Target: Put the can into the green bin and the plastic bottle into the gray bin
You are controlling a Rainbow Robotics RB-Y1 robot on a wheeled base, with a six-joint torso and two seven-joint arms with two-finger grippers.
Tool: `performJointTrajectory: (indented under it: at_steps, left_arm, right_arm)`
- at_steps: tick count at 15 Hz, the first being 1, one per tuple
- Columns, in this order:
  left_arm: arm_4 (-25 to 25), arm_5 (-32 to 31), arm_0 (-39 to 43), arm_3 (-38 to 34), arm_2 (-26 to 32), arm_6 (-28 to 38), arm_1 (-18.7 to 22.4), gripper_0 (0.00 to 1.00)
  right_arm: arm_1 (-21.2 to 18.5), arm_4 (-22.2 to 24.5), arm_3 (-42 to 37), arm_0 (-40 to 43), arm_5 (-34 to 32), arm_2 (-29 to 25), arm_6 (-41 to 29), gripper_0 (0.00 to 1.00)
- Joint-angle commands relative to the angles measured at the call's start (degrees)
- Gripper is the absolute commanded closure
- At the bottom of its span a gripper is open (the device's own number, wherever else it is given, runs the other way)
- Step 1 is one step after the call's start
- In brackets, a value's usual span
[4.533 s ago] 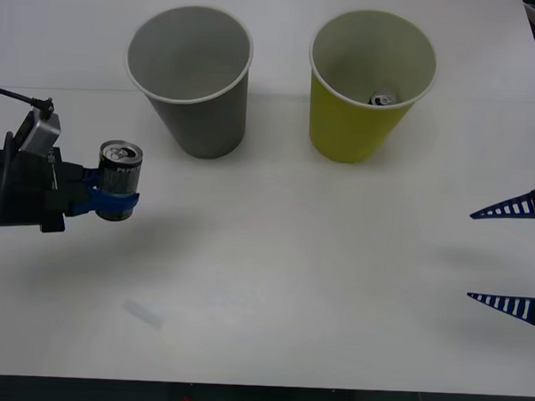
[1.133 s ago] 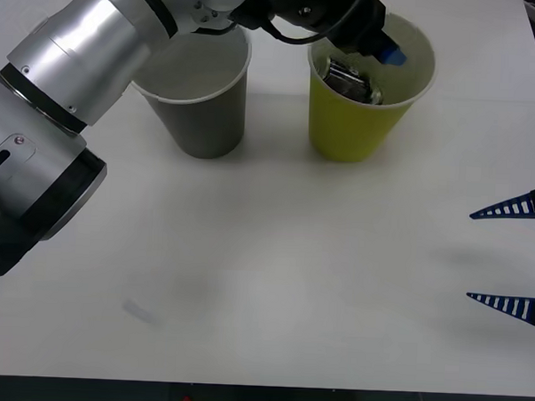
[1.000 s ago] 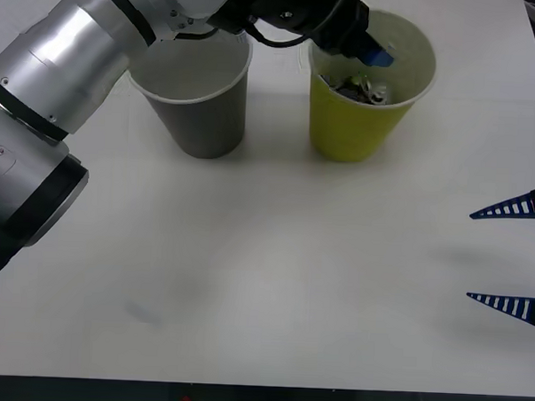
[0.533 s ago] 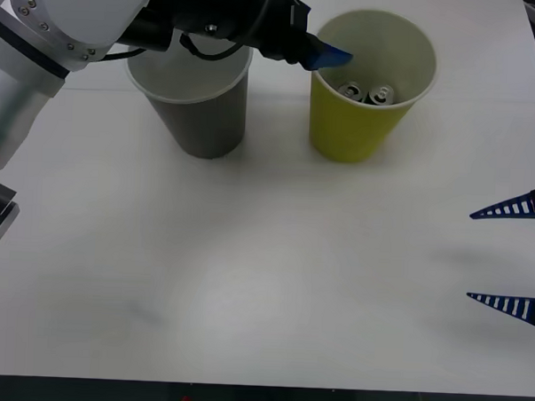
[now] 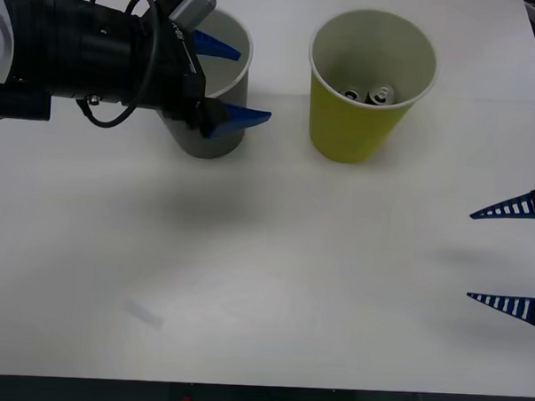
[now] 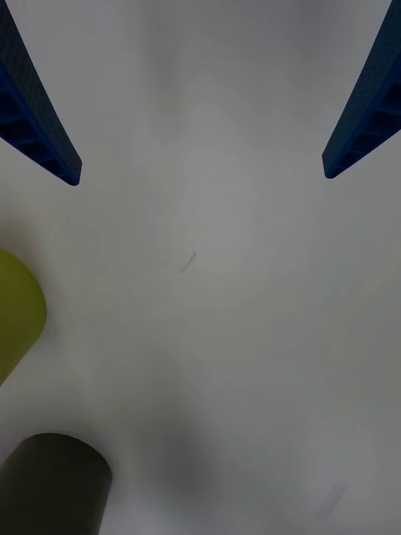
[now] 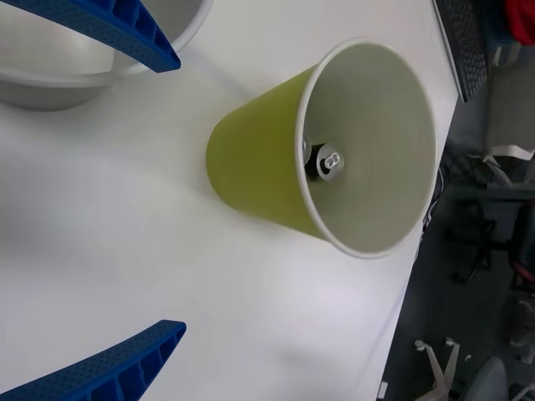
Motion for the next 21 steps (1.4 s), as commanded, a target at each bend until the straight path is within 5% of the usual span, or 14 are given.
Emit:
performJointTrajectory:
  at_steps: [1,12,21]
  left_arm:
    - [6.48,-0.03,9.42,-4.48,4.76,-7.94,5.1,0.0]
    - [24.58,-0.03,42.03,-7.99,22.69,-37.21,16.88,0.0]
    - [33.11,-0.11,61.89,-7.99,32.27,-52.5,18.11,0.0]
  right_arm:
    - [0.0,0.0,0.0,0.0,0.0,0.0,0.0,0.0]
    - [0.0,0.0,0.0,0.0,0.0,0.0,0.0,0.0]
    - [0.0,0.0,0.0,0.0,0.0,0.0,0.0,0.0]
